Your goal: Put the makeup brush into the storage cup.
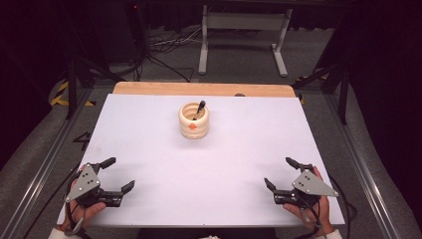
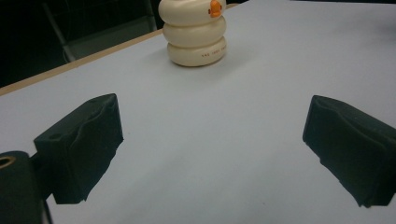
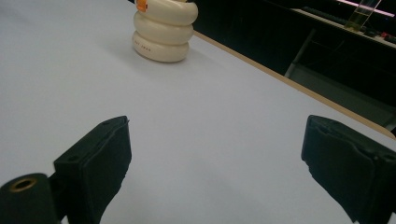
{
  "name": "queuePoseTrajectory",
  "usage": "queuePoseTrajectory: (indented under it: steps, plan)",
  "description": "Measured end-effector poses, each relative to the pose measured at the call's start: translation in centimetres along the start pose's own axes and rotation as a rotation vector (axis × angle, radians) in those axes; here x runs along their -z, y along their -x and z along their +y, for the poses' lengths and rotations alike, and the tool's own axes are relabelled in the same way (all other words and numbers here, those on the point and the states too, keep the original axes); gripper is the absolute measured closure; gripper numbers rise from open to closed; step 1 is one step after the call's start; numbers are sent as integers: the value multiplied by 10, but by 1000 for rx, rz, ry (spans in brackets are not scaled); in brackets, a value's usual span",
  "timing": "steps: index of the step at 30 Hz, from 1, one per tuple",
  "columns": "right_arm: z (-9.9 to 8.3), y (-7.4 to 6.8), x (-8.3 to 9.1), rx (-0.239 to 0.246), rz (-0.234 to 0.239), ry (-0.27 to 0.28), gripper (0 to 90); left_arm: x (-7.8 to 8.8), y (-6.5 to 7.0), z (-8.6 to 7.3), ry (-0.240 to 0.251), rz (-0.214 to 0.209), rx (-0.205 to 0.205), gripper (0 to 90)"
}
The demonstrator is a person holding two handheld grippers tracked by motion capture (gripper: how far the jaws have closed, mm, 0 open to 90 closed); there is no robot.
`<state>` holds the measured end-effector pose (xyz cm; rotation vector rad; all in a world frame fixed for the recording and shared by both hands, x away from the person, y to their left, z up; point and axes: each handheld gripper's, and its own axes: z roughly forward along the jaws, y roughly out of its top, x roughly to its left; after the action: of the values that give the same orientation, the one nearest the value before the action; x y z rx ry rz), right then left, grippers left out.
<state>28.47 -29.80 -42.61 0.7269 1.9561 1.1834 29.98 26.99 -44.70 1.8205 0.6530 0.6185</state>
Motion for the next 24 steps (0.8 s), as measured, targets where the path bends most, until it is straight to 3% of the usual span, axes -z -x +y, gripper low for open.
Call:
queuePoseTrajectory:
  steps: [24]
  plan:
    - [-1, 1, 0, -5, 1, -4, 90, -3, 2, 1, -10, -17, 8, 59]
